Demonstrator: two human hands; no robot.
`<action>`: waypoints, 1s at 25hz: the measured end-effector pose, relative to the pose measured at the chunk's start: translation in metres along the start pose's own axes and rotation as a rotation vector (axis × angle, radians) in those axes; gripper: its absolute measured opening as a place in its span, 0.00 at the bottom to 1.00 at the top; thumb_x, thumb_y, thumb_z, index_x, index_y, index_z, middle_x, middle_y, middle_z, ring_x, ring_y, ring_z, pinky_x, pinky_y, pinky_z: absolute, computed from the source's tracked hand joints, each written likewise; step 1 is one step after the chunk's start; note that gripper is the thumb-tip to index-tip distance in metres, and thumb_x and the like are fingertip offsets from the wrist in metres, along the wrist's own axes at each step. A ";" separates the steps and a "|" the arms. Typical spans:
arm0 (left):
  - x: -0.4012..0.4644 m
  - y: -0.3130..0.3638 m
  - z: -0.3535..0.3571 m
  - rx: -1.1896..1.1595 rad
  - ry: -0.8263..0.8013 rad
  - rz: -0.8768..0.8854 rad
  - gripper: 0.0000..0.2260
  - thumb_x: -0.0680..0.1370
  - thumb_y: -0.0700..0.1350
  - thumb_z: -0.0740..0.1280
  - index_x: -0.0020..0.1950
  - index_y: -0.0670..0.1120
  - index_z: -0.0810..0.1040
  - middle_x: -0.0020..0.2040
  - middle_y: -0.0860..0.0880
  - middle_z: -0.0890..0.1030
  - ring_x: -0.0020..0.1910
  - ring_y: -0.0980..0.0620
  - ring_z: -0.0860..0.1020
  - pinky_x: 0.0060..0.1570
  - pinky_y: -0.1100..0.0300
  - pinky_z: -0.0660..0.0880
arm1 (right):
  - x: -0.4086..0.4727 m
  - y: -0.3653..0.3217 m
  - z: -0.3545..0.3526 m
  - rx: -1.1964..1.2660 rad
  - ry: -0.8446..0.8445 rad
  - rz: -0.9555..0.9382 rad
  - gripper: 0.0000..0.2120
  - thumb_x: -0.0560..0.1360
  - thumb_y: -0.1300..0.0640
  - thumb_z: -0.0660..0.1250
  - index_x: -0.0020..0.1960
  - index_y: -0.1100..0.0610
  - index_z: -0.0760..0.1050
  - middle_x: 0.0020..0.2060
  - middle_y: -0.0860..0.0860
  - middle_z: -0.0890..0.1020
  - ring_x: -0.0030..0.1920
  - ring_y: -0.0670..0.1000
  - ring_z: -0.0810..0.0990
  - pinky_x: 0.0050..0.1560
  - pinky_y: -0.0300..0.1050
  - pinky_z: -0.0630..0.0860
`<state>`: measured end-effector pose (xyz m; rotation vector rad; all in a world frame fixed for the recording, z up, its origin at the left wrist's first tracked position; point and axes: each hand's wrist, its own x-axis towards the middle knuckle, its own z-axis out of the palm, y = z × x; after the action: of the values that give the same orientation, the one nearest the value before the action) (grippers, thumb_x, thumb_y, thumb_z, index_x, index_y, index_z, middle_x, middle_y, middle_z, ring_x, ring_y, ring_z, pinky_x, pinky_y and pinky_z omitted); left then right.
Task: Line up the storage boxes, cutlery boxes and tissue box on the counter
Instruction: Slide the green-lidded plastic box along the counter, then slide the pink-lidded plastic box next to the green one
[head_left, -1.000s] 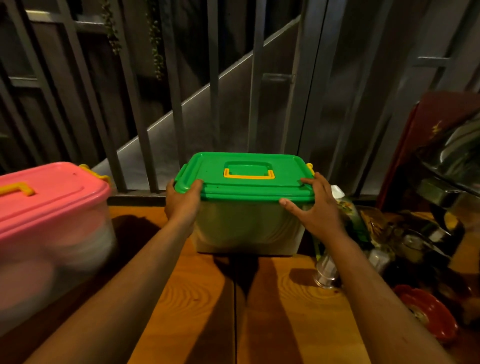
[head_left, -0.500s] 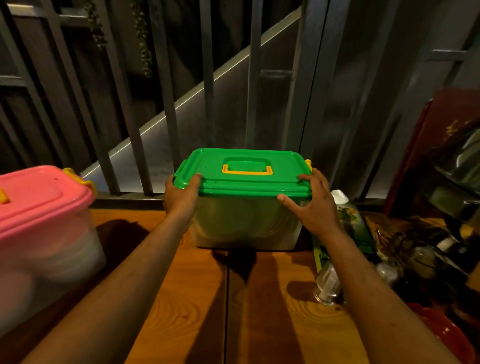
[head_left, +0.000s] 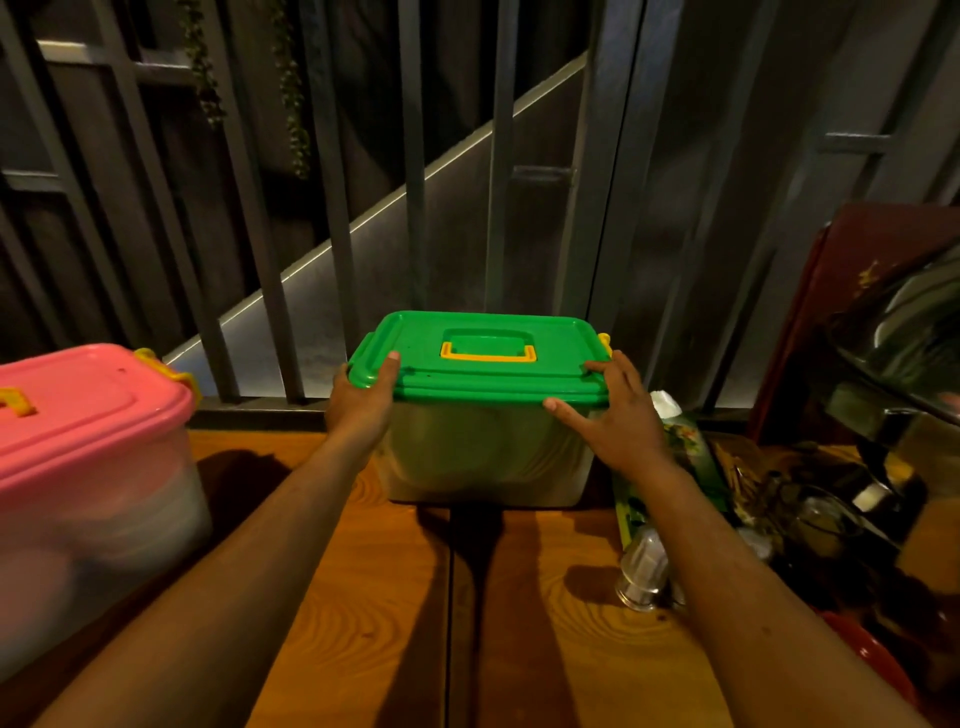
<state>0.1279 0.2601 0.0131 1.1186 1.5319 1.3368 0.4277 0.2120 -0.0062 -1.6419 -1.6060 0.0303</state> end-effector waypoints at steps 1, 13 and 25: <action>-0.006 0.003 -0.004 0.041 -0.009 0.009 0.32 0.75 0.66 0.65 0.72 0.48 0.68 0.63 0.47 0.76 0.60 0.45 0.76 0.56 0.47 0.75 | -0.002 -0.004 -0.002 -0.037 -0.011 0.024 0.39 0.65 0.26 0.66 0.69 0.47 0.68 0.78 0.52 0.58 0.76 0.59 0.61 0.71 0.56 0.65; -0.103 -0.023 -0.177 0.706 0.243 0.604 0.12 0.75 0.51 0.70 0.56 0.49 0.84 0.53 0.45 0.85 0.53 0.43 0.81 0.52 0.52 0.73 | -0.094 -0.204 0.078 0.010 0.176 -0.304 0.26 0.73 0.39 0.65 0.64 0.53 0.78 0.66 0.56 0.77 0.69 0.60 0.71 0.70 0.57 0.67; -0.121 -0.055 -0.381 1.134 0.716 0.509 0.22 0.73 0.61 0.61 0.60 0.53 0.81 0.66 0.44 0.77 0.72 0.40 0.68 0.71 0.36 0.58 | -0.132 -0.377 0.202 0.198 -0.017 -0.472 0.27 0.73 0.38 0.63 0.64 0.54 0.78 0.66 0.56 0.78 0.68 0.59 0.72 0.69 0.57 0.69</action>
<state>-0.2049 0.0321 0.0078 1.9159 2.8588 1.2116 -0.0155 0.1490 0.0003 -1.0882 -1.9005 -0.0395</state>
